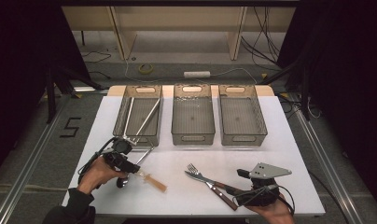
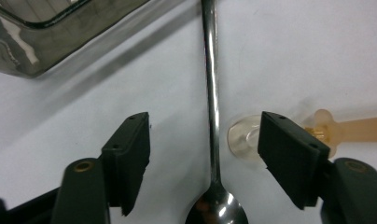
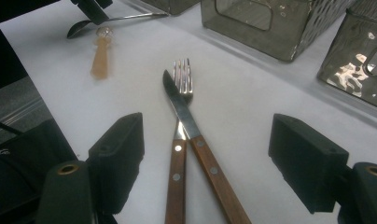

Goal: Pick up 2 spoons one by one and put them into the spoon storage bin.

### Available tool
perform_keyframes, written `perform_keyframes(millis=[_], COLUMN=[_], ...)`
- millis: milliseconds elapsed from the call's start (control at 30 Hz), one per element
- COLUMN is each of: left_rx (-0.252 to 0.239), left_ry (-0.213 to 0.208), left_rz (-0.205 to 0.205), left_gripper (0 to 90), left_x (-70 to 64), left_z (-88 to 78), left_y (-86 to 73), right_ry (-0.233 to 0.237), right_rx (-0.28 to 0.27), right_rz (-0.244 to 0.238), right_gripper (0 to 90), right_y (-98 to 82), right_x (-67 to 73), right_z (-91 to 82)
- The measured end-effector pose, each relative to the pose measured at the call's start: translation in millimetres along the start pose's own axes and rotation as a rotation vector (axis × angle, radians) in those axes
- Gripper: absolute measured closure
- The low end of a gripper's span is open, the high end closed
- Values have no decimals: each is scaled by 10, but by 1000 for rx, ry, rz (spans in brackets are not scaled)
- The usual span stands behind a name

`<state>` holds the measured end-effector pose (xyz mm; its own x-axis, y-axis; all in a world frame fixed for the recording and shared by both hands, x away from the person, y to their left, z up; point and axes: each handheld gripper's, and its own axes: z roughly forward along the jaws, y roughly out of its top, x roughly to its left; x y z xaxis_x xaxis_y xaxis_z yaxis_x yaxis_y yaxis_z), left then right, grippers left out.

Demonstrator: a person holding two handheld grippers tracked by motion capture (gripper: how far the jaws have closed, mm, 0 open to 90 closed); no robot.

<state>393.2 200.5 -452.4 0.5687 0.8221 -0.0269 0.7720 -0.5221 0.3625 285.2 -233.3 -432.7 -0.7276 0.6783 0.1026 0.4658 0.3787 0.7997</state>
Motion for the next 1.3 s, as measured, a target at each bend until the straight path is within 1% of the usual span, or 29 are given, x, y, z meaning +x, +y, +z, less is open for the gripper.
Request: perform_keyframes(millis=[133,233,267,400,500,567,633,700,767,833,967,1067,1167,1233,1300], left_rx=[2,1,1,14,24,30,36,48,47,50,42,41,29,33,23], left_ry=[3,9,12,-4,1,-5,-15,-16,-15,-13,-13,-14,-10,-13,-16], left_rz=[6,3,4,22,26,24,29,42,43,51,47,46,36,39,34], left_gripper=[462,533,548,602,648,680,703,738,763,816,848,856,859,861,862], left_x=[11,16,17,8,9,11,10,-1,-19,-20,-23,-12,-6,4,8], left_z=[-7,-4,-4,6,37,56,72,90,103,101,101,93,86,72,53], left_y=[-17,-23,-25,-41,-49,-54,-55,-56,-57,-58,-61,-65,-73,-78,-80], right_ry=[2,3,3,5,4,3,2,0,-1,0,0,0,0,1,2], right_rx=[3,9,9,9,13,16,15,15,15,17,21,21,21,21,22], right_rz=[-3,-5,-5,-9,-17,-19,-18,-16,-16,-20,-27,-29,-31,-33,-35], right_gripper=[278,278,278,280,281,282,283,284,284,285,288,289,290,290,290], right_y=[5,5,5,10,14,13,10,9,9,10,13,15,19,23,26], right_x=[8,13,13,14,23,31,34,34,34,40,54,61,64,66,68], right_z=[13,20,21,29,38,36,31,25,26,29,35,33,35,37,41])
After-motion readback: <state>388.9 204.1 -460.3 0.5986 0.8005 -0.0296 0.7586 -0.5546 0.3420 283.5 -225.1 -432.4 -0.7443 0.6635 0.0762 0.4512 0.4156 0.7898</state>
